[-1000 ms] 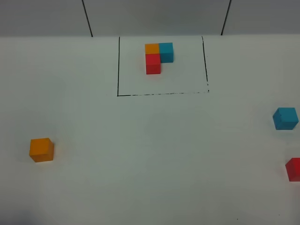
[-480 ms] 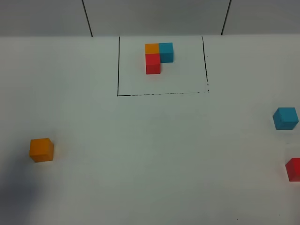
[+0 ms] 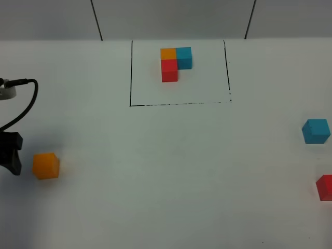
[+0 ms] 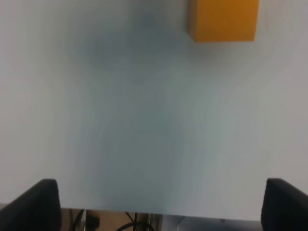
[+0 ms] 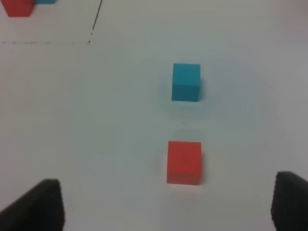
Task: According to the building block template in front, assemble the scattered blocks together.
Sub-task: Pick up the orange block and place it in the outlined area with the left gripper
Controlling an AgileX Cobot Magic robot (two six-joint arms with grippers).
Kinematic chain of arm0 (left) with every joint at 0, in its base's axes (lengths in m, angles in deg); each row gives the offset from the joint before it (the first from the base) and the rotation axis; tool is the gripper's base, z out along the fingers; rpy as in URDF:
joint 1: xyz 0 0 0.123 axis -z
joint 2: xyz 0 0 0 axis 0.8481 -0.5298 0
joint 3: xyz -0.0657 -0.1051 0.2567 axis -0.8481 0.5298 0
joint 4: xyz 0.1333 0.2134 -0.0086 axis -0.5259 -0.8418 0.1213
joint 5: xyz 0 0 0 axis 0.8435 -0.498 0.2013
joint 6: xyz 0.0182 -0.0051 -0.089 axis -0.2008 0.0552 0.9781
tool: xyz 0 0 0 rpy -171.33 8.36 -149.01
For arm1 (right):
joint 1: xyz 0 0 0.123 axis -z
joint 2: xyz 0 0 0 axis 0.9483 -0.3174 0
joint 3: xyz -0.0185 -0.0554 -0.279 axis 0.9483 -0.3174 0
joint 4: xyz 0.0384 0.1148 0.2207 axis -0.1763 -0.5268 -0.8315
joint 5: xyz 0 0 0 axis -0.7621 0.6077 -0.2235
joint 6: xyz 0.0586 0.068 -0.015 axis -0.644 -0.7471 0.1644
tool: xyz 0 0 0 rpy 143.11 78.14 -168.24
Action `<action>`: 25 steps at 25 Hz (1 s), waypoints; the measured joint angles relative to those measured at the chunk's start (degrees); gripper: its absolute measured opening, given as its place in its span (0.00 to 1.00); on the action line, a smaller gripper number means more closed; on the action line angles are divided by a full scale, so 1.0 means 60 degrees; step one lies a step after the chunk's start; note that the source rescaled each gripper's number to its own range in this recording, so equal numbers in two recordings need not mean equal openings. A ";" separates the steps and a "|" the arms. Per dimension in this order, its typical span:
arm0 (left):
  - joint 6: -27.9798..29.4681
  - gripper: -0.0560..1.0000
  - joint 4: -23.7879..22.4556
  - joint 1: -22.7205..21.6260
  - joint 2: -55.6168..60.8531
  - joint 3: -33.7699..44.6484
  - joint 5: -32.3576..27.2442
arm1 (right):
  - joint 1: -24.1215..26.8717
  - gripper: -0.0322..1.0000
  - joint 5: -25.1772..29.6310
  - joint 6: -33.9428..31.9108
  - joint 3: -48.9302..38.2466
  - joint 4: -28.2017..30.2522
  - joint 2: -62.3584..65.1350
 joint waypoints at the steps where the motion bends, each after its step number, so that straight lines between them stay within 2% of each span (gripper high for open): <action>1: -0.0011 0.86 0.0000 0.0107 -0.0187 0.0000 0.0195 | 0.0000 0.76 0.0000 0.0000 0.0000 0.0000 0.0000; 8: 0.0189 0.86 0.0000 0.1055 -0.1358 0.0000 0.1393 | 0.0000 0.76 0.0000 0.0000 0.0000 0.0000 0.0000; 14: 0.0335 0.86 -0.0127 0.1080 -0.1650 0.0218 0.2212 | 0.0000 0.76 0.0000 0.0000 0.0000 0.0000 0.0000; 19: 0.0416 0.86 -0.0226 0.1080 -0.1762 0.0875 0.3394 | 0.0000 0.76 0.0000 0.0000 0.0000 0.0000 0.0000; 25: 0.0485 0.86 -0.0226 0.1080 -0.2662 0.0981 0.3811 | 0.0000 0.76 0.0000 0.0000 0.0000 0.0000 0.0000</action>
